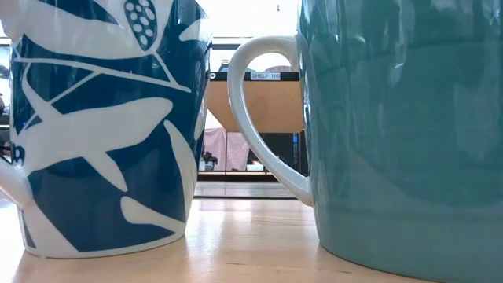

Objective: Place coffee mugs
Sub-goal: Put the white and blue mug on the shelf

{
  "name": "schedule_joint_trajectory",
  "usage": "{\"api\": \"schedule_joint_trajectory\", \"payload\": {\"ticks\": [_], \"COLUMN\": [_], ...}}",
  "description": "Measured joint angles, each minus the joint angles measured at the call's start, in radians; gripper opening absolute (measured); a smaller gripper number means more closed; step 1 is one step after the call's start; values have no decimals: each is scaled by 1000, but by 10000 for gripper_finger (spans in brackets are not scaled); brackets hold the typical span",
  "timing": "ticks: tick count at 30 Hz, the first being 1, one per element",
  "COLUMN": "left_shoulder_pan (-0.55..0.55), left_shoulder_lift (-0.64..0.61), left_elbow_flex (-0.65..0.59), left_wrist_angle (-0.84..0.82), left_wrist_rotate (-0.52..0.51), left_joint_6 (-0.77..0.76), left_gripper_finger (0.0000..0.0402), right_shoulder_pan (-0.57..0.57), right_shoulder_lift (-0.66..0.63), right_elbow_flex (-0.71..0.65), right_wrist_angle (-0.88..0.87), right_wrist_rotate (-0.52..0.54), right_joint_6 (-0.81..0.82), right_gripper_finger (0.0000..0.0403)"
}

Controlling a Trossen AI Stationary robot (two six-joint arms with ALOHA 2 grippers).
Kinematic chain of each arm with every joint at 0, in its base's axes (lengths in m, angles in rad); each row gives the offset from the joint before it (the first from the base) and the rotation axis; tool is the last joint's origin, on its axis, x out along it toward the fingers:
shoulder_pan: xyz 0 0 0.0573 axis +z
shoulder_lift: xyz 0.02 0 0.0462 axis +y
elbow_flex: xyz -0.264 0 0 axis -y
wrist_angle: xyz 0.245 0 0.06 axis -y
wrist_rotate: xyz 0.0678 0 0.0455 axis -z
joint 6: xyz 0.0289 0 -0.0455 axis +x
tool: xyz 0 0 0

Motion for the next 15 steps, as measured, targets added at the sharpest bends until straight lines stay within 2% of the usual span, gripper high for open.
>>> {"api": "schedule_joint_trajectory", "payload": {"ticks": [8,12,15], "left_shoulder_pan": [-1,-1,-4], "left_shoulder_lift": [154,205,229], "left_elbow_flex": [-13,-13,-13], "left_wrist_angle": [209,279,303], "left_wrist_rotate": [-17,-79,-81], "left_joint_6": [-4,-12,-14], "left_gripper_finger": [176,176,176], "right_shoulder_pan": [73,102,121], "right_shoulder_lift": [-120,-170,-198], "right_elbow_flex": [-233,-311,-351], "right_wrist_angle": [137,165,171], "right_wrist_rotate": [63,64,64], "right_joint_6": [93,147,191], "right_gripper_finger": [122,122,122]}}
